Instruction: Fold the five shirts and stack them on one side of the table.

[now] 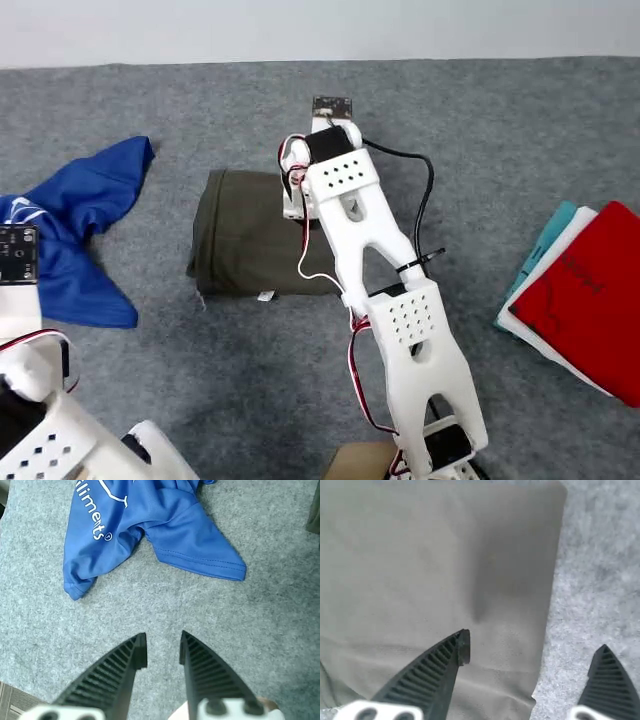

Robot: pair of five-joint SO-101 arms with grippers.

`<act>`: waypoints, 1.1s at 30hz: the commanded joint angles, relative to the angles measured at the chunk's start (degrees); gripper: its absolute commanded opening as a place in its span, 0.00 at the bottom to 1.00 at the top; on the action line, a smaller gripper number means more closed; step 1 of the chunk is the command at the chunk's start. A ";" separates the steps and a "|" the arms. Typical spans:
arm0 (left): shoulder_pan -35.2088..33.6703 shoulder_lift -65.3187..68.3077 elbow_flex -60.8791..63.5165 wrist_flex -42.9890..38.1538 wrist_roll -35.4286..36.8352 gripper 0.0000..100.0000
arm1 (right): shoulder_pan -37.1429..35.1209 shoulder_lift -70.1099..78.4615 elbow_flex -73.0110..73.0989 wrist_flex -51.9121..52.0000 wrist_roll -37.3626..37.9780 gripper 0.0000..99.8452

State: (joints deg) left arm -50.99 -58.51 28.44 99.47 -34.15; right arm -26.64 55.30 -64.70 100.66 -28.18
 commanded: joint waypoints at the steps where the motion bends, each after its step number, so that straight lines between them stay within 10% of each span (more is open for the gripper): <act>1: 0.18 -0.35 -0.13 -0.62 0.00 0.12 | 0.48 -1.36 -0.26 0.13 0.70 0.38; 16: 0.18 -0.26 -0.04 -0.79 0.00 0.12 | -3.21 9.10 -0.35 -10.77 2.02 0.37; 27: 0.18 -0.26 -0.04 -0.79 0.00 0.12 | -3.03 11.65 -1.14 -6.29 10.29 0.01; 33: 0.18 -0.26 -0.13 -0.79 0.00 0.12 | -3.03 11.74 -11.08 2.42 13.89 0.01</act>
State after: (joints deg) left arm -50.99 -58.51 28.53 99.47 -34.15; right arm -28.75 67.25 -71.56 99.60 -16.40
